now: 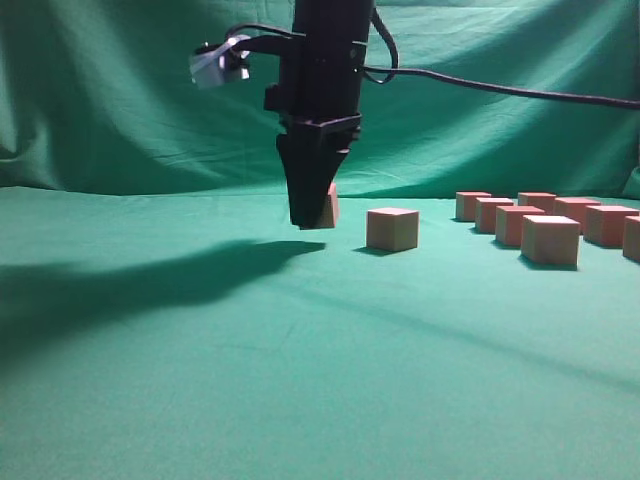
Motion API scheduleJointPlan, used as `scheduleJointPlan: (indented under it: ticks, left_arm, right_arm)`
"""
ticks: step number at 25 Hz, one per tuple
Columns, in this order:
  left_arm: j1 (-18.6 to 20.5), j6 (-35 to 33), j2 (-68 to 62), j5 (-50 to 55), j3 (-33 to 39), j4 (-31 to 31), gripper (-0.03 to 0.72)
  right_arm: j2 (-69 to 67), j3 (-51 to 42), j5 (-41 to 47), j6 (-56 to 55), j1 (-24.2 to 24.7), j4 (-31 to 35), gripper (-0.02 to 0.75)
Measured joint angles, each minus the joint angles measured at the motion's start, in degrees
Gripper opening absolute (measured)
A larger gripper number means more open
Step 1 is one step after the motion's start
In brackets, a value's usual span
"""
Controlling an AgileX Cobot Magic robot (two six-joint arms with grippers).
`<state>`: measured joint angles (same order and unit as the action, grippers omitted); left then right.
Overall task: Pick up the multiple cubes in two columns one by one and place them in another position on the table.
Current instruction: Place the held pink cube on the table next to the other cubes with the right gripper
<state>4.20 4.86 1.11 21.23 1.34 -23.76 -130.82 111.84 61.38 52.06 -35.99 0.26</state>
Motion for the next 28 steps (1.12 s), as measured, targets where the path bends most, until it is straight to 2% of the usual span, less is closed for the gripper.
scheduleJointPlan:
  ticks: [15,21,22,25,27,28]
  left_arm:
    - [0.00,0.00,0.00,0.00,0.00,0.00,0.000]
    - [0.00,0.00,0.00,0.00,0.00,0.00,0.000]
    - [0.00,0.00,0.00,0.00,0.00,0.00,0.000]
    - [0.00,0.00,0.00,0.00,0.00,0.00,0.000]
    - [0.00,0.00,0.00,0.00,0.00,0.00,0.000]
    - [0.00,0.00,0.00,0.00,0.00,0.00,0.000]
  right_arm:
    - [-1.82,0.37,-1.40,-2.65,2.21,-0.46,0.274]
    - [-2.18,0.40,-1.91,-2.65,2.42,1.96,0.274]
    - [-2.17,0.51,-2.04,-2.76,2.42,2.39,0.350]
    - [-2.05,0.50,-2.46,-3.06,2.42,3.17,0.489]
    - [-1.29,0.50,-2.35,-3.59,2.42,3.29,0.559]
    - [-0.52,0.50,-2.23,-3.90,2.42,3.29,0.555]
